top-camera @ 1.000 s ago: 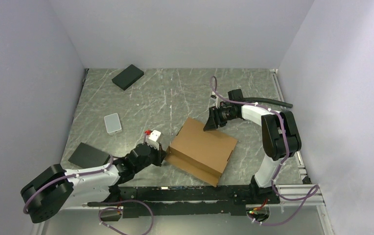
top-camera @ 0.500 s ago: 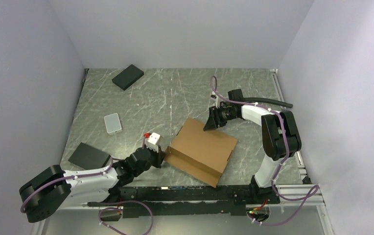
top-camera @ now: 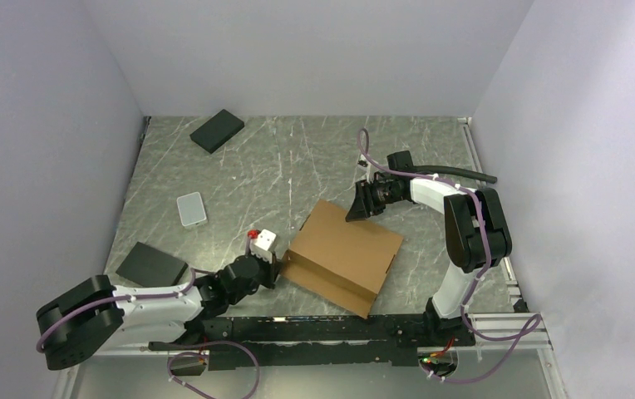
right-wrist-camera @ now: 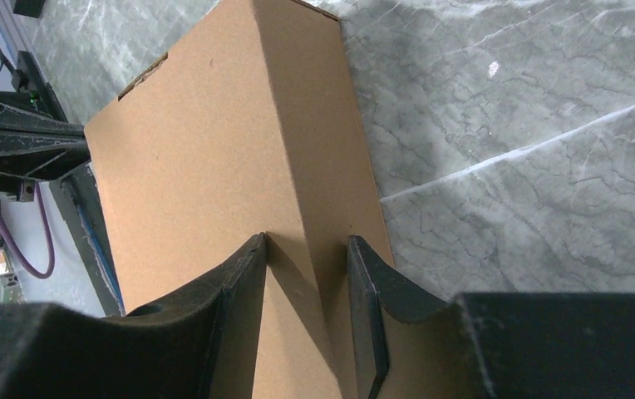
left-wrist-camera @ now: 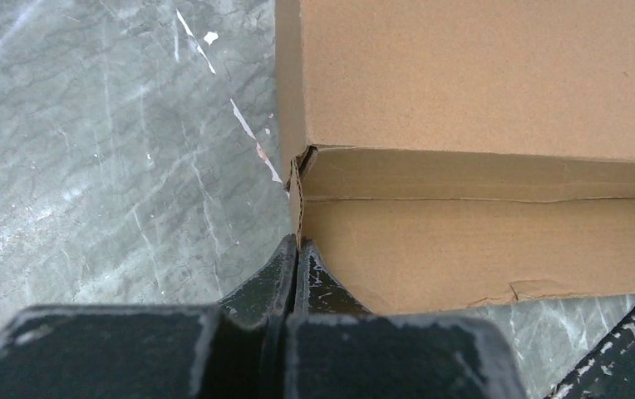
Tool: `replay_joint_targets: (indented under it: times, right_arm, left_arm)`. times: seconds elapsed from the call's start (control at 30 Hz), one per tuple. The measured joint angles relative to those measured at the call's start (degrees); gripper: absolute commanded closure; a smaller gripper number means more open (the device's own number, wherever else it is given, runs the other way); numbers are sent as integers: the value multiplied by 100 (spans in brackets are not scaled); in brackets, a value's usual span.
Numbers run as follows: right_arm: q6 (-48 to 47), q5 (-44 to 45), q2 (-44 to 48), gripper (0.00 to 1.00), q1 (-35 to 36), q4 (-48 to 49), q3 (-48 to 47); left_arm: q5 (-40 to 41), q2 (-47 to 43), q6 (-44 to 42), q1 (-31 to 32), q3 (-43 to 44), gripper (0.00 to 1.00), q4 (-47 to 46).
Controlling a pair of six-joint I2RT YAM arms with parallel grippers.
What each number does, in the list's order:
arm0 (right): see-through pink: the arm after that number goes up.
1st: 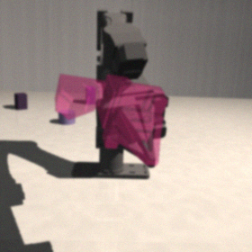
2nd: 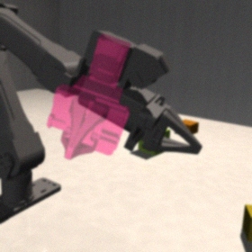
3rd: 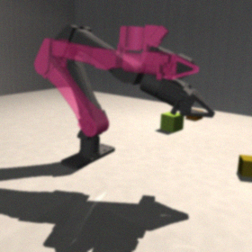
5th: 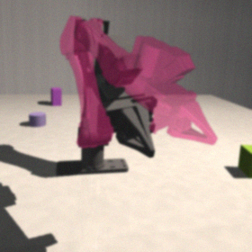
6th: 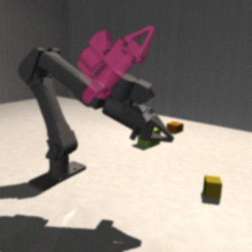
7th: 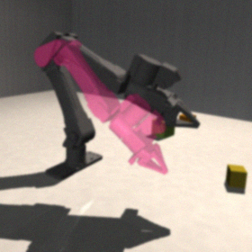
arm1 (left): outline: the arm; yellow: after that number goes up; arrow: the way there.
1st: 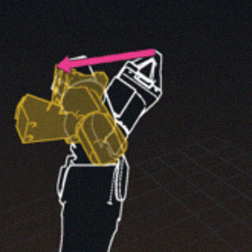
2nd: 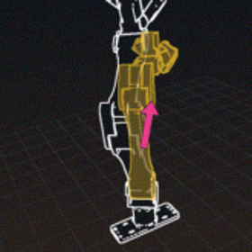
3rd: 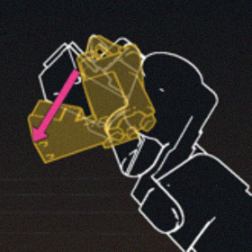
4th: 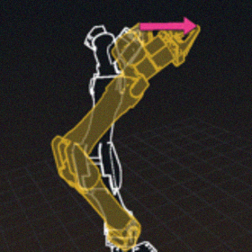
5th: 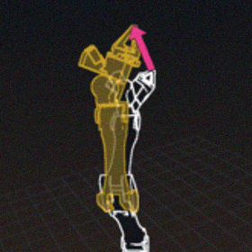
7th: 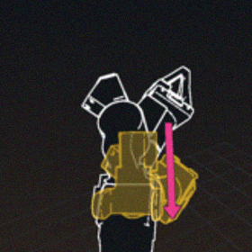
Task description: Fold the paper box
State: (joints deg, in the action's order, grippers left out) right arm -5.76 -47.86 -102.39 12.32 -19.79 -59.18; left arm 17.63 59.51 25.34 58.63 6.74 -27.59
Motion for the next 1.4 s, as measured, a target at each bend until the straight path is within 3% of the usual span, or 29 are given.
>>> replay_joint_targets:
  times: [0.57,1.4]
  right_arm:
    - [-2,0,0,61,0,17,0]
    - [-2,-2,-4,61,0,17,0]
  left_arm:
    - [494,262,-68,369,13,100,-190]
    - [573,184,-57,389,260,100,420]
